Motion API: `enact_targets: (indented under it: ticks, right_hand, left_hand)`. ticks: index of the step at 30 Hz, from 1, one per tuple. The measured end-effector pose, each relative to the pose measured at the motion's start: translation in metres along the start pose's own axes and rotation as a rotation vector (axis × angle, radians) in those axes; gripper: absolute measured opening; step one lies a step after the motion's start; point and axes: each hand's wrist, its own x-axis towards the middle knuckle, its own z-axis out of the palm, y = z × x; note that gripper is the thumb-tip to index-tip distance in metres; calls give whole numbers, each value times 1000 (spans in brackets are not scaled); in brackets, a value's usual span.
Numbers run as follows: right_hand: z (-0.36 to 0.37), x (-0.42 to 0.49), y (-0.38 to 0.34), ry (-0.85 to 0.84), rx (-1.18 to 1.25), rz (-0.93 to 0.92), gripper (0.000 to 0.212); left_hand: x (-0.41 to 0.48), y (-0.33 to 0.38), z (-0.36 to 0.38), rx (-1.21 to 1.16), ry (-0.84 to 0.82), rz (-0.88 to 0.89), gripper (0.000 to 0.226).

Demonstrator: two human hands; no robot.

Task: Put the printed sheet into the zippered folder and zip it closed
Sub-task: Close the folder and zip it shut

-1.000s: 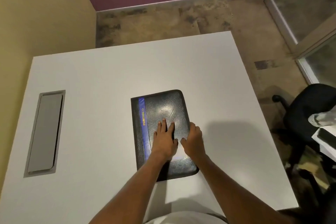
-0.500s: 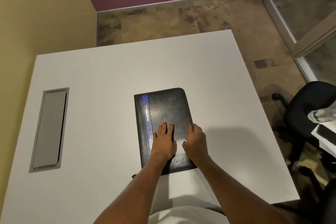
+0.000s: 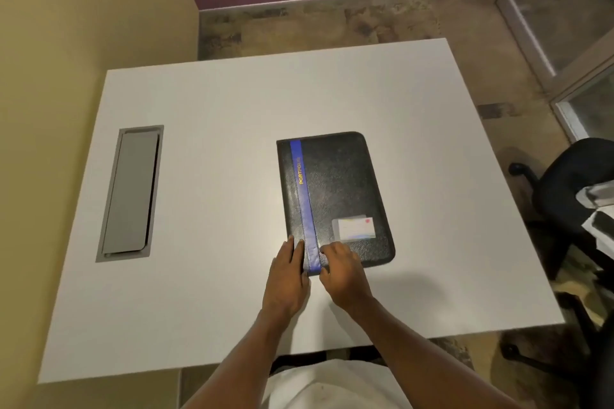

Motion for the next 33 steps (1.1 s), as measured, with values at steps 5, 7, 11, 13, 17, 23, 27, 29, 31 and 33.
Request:
enact_targets:
  ticks: [5, 7, 11, 13, 17, 23, 27, 29, 31, 33]
  right_hand:
    - [33, -20, -21, 39, 60, 61, 13]
    - [44, -23, -28, 30, 141, 159, 14]
    - [58, -20, -42, 45, 407, 509, 16]
    - [63, -17, -46, 52, 482, 626, 18]
    - [72, -17, -49, 24, 569, 669, 17]
    - [87, -22, -52, 49, 679, 741, 8]
    - [89, -20, -50, 37, 578, 715, 17]
    - [90, -20, -50, 49, 492, 691, 16]
    - [90, -21, -52, 75, 380, 650, 16]
    - [89, -21, -51, 107, 250, 584, 17]
  left_hand:
    - [-25, -23, -2, -9, 11, -142, 46]
    - [-29, -31, -1, 4, 6, -194, 32]
    - [-27, -40, -2, 34, 22, -237, 22]
    - [-25, -42, -1, 144, 20, -209, 22]
    - [-27, -46, 4, 122, 43, -220, 21]
    - [-32, -49, 12, -136, 51, -273, 17]
    - [-33, -51, 11, -164, 57, -260, 15]
    - [-32, -53, 9, -129, 58, -251, 14]
    - [-31, -55, 6, -75, 63, -234, 15]
    - [-31, -57, 5, -23, 80, -217, 16]
